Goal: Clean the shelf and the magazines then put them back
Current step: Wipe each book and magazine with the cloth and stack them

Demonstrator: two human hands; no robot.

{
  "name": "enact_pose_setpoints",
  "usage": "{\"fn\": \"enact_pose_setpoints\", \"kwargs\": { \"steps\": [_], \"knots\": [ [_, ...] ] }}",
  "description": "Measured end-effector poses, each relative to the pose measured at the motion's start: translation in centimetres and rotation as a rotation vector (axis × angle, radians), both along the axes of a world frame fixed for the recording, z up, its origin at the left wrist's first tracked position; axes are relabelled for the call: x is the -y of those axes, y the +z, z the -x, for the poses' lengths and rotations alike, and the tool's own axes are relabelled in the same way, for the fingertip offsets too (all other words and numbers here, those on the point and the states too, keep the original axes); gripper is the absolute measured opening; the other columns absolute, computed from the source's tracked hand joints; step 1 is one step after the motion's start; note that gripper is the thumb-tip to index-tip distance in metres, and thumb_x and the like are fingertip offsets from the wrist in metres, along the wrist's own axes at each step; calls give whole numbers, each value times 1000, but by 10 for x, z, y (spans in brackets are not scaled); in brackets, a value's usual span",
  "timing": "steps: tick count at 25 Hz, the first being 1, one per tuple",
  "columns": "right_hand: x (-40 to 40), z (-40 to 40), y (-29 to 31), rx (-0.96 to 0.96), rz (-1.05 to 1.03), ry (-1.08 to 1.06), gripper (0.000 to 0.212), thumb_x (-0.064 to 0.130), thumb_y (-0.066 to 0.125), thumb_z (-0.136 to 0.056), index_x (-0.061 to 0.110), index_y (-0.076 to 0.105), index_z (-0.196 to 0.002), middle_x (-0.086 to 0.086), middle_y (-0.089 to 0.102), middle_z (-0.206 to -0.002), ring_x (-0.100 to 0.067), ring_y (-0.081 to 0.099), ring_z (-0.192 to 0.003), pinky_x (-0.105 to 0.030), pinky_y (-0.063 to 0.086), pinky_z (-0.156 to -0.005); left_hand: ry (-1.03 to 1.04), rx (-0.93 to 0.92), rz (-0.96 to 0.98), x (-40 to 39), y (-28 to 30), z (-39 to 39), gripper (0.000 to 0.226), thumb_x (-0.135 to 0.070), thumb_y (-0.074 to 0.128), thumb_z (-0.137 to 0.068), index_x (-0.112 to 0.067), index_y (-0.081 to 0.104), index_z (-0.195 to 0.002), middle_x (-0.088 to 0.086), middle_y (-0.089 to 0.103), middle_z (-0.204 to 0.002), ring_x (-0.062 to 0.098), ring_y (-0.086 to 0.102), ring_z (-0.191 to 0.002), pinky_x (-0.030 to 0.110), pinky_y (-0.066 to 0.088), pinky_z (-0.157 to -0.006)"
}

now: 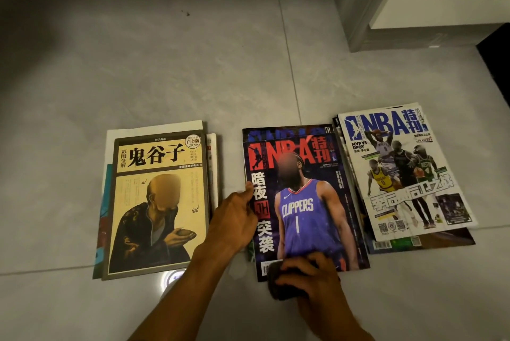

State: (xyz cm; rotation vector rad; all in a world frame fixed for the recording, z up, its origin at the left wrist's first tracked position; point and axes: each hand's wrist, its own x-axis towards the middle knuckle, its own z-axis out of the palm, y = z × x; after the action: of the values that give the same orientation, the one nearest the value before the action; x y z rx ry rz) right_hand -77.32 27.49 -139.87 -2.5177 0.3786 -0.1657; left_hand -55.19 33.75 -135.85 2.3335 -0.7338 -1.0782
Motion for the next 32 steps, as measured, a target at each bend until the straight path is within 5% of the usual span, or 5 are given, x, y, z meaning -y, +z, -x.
{"fn": "enact_pose_setpoints", "kwargs": {
  "steps": [9, 16, 23, 27, 32],
  "knots": [
    [93, -189, 30, -46, -73, -347, 47, -11, 59, -76, 26, 73, -103, 10, 65, -112, -24, 46, -110, -40, 39, -96, -48, 46, 85, -3, 1, 3, 50, -30, 58, -92, -33, 41, -139, -1, 60, -126, 16, 62, -108, 36, 53, -93],
    [66, -131, 9, 73, 27, -232, 57, -10, 69, -69, 27, 69, -113, 9, 63, -117, -21, 46, -110, -36, 38, -95, -44, 141, 114, -3, -3, 9, 51, -28, 63, -90, -32, 43, -137, -3, 55, -120, 14, 59, -107, 27, 51, -92],
    [139, -177, 4, -78, 74, -336, 54, 6, 82, -66, 27, 69, -114, 4, 63, -120, -32, 50, -103, -33, 37, -79, -78, 140, 2, -6, -4, 6, 72, -30, 58, -93, -32, 17, -152, 0, 43, -141, 16, 49, -125, 27, 43, -98],
    [78, -82, 0, -50, 130, -241, 42, 10, 59, -80, 34, 58, -115, 6, 53, -126, -31, 51, -115, -43, 42, -97, -74, 154, 24, -5, -3, 6, 74, -28, 59, -94, -32, 14, -152, -1, 42, -141, 15, 46, -127, 27, 42, -101],
    [59, -28, 1, 27, 190, -49, 61, 9, 79, -64, 35, 54, -112, 13, 50, -123, -25, 46, -110, -45, 48, -87, -47, 120, 29, -7, -8, 5, 72, -27, 62, -92, -32, 21, -150, -2, 44, -141, 15, 47, -128, 32, 43, -104]
  ]
}}
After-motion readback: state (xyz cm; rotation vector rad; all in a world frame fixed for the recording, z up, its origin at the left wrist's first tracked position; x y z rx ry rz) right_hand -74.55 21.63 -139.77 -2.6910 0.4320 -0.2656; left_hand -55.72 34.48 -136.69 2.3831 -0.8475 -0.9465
